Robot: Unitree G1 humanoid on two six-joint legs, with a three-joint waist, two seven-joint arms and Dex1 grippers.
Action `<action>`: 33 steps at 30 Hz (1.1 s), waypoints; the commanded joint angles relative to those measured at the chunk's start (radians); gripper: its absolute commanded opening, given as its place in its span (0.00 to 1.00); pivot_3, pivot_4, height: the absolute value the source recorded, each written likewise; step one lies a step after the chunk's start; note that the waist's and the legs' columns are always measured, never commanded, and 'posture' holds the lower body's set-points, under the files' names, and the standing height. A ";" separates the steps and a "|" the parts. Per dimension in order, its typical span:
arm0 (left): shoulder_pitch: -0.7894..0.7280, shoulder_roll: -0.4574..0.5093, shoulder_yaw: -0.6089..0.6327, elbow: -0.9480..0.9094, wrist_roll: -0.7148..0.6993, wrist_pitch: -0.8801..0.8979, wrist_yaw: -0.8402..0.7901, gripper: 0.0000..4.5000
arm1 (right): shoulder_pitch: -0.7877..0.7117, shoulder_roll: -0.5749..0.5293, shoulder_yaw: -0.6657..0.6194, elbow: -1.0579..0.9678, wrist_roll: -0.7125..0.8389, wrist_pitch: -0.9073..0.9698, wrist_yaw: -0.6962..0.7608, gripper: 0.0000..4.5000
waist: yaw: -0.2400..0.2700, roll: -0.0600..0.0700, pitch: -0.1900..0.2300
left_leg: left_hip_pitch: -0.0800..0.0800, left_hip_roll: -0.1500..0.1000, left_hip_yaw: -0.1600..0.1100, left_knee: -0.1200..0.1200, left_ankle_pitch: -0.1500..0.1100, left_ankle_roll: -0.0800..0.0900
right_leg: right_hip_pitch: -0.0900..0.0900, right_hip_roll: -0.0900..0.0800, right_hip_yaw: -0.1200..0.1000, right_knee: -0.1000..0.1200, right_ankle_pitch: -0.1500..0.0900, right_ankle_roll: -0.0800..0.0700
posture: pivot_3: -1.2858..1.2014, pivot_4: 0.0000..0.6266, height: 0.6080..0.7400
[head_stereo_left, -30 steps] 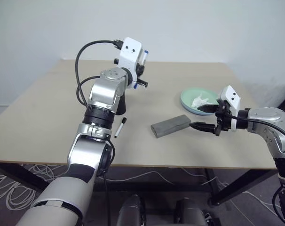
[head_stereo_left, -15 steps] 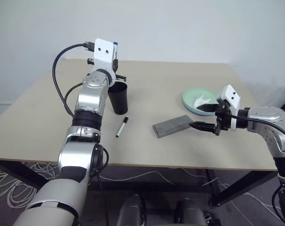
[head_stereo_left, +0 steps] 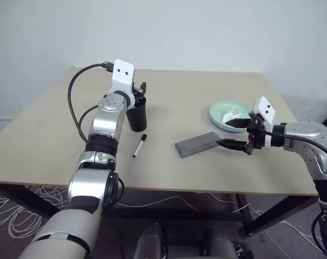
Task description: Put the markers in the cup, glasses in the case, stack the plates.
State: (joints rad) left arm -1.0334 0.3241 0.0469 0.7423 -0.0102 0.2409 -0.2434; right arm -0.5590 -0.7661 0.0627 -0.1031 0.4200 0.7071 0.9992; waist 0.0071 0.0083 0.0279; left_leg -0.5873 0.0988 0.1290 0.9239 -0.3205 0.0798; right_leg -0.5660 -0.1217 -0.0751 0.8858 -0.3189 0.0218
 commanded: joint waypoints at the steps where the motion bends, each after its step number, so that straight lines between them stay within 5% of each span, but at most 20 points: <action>1: -0.060 -0.007 -0.047 -0.168 -0.032 0.138 -0.121 0.94 | -0.031 -0.001 -0.017 -0.013 -0.001 -0.012 -0.002 1.00 | 0.000 0.000 0.000 | 0.000 0.000 0.000 0.000 0.000 -0.001 | 0.000 0.000 0.000 0.000 0.000 0.000 | 0.52 0.00 0.24; 6: -0.034 0.031 -0.190 -0.482 -0.112 0.566 -0.375 0.94 | -0.034 0.006 -0.013 -0.013 -0.002 -0.010 -0.004 1.00 | -0.003 0.000 0.000 | 0.000 0.000 -0.001 0.000 0.001 -0.003 | 0.000 0.000 0.001 -0.001 0.000 0.000 | 0.52 0.00 0.24; 13: -0.003 0.121 -0.355 -0.589 -0.099 0.913 -0.425 0.94 | -0.029 0.009 -0.015 -0.012 -0.002 -0.013 -0.007 1.00 | -0.015 0.001 0.000 | 0.002 0.001 -0.002 -0.002 0.001 0.002 | -0.001 0.002 0.001 0.002 0.000 0.000 | 0.52 0.00 0.24; 21: 0.008 0.175 -0.413 -0.437 -0.040 1.022 -0.347 0.94 | -0.032 0.013 -0.015 -0.007 -0.003 -0.016 -0.009 1.00 | -0.012 0.001 0.000 | 0.002 0.001 -0.003 -0.003 0.000 0.000 | -0.002 0.001 0.001 0.001 0.000 0.000 | 0.52 0.00 0.24; 33: 0.108 0.125 -0.356 -0.435 -0.050 1.098 -0.258 0.94 | -0.050 0.019 -0.008 0.005 -0.010 -0.017 0.002 1.00 | -0.006 0.001 0.000 | 0.001 0.000 -0.003 -0.002 0.000 0.000 | -0.002 0.000 0.002 0.001 0.000 0.000 | 0.52 0.00 0.24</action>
State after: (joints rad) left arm -0.9269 0.4567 -0.3269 0.3334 -0.0560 1.3296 -0.5105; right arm -0.5788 -0.7475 0.0643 -0.0896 0.4089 0.7064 0.9998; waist 0.0013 0.0090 0.0279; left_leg -0.5864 0.0991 0.1261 0.9221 -0.3210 0.0797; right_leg -0.5675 -0.1216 -0.0739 0.8866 -0.3192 0.0222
